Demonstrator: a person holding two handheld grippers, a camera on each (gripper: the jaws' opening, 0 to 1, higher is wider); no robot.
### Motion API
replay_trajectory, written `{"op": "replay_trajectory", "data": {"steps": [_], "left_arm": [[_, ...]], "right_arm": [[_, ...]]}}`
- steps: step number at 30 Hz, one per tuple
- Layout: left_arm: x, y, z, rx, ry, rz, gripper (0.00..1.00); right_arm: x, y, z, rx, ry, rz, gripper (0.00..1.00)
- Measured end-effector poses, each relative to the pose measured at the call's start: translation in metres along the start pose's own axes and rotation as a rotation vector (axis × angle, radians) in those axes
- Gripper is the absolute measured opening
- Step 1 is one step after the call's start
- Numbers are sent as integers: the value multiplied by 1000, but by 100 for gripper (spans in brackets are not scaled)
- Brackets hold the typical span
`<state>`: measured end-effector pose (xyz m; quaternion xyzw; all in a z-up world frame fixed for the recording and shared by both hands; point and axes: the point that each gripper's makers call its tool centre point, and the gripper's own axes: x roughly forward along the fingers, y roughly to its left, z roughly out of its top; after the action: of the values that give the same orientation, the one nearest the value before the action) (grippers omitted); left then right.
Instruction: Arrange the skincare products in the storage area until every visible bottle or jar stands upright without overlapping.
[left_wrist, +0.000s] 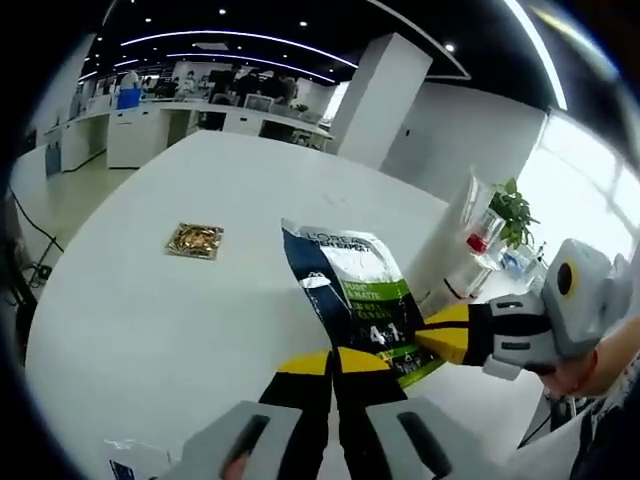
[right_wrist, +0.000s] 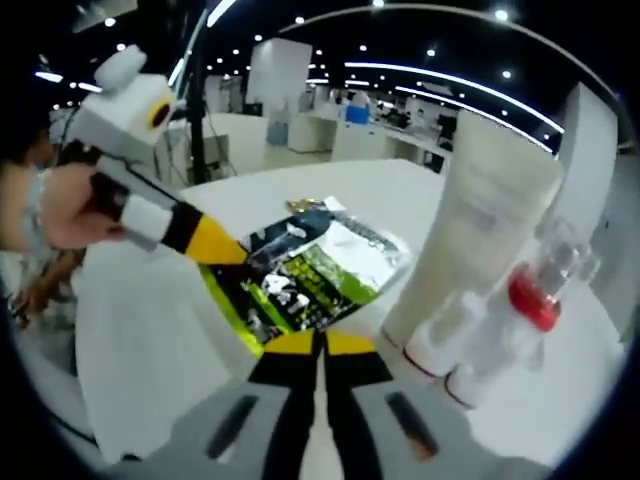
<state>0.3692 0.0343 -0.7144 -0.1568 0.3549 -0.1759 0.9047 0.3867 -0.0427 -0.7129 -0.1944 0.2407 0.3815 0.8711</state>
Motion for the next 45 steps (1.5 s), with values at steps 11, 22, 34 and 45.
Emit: {"op": "replay_trajectory", "data": {"steps": [11,22,34,45], "left_arm": [[14,5,-11,-4,49,5,0],[28,16,-22,-57,93,37,0],[32,22,-24,21,77,74,1],[18,29,-8,166,-31,139,13]], "right_arm": [[9,-2,-19,-8,43,-7,1],[22,1,-32,-106,89,-5,2],[19,-5,-32,-121,84,-41,4],[7,-3,-24,-143,39,-37,1]]}}
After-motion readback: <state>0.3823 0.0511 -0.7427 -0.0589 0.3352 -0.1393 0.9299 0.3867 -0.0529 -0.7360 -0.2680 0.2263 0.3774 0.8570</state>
